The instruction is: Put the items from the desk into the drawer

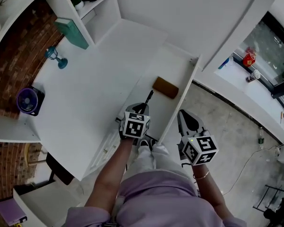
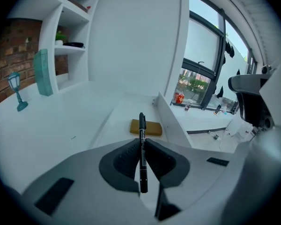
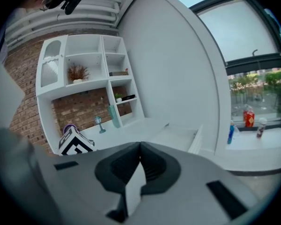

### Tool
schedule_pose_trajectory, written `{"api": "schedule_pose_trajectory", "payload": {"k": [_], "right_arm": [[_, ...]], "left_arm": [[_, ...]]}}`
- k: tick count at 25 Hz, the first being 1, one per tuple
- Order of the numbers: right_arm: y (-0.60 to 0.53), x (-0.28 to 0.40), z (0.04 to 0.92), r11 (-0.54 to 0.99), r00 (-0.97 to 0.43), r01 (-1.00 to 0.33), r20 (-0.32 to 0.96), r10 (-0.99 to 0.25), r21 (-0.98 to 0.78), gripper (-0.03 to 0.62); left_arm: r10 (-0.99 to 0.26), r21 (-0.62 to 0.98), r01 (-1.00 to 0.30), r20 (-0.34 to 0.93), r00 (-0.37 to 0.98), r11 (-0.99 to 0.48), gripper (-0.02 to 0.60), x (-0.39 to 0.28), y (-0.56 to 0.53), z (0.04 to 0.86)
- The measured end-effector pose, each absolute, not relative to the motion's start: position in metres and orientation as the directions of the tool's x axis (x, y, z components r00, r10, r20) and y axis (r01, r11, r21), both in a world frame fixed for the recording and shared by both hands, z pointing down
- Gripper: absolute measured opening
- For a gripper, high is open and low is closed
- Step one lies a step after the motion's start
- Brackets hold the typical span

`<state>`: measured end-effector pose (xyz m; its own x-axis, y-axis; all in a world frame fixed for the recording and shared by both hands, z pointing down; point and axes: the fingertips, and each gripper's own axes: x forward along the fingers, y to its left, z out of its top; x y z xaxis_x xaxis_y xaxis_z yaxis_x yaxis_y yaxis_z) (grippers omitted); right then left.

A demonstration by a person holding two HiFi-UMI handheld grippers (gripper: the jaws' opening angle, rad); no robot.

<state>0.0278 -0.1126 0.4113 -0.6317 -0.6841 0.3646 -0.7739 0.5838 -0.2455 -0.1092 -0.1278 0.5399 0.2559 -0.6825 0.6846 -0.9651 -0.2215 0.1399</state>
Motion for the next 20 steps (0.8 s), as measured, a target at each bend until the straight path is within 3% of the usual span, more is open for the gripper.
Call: {"api": "schedule_pose_trajectory", "payload": {"k": [9, 20], "right_arm": [[-0.111, 0.055, 0.420, 0.480, -0.545, -0.839, 0.389, -0.743, -0.258, 0.003], [-0.124, 0.084, 0.433, 0.389, -0.465, -0.884, 0.417, -0.781, -0.258, 0.003]], "left_arm": [[-0.578, 0.139, -0.917, 0.739, 0.347, -0.373, 0.038, -0.079, -0.141, 0.573], [-0.424, 0.085, -0.836, 0.831, 0.360, -0.542, 0.038, -0.052, -0.158, 0.622]]}}
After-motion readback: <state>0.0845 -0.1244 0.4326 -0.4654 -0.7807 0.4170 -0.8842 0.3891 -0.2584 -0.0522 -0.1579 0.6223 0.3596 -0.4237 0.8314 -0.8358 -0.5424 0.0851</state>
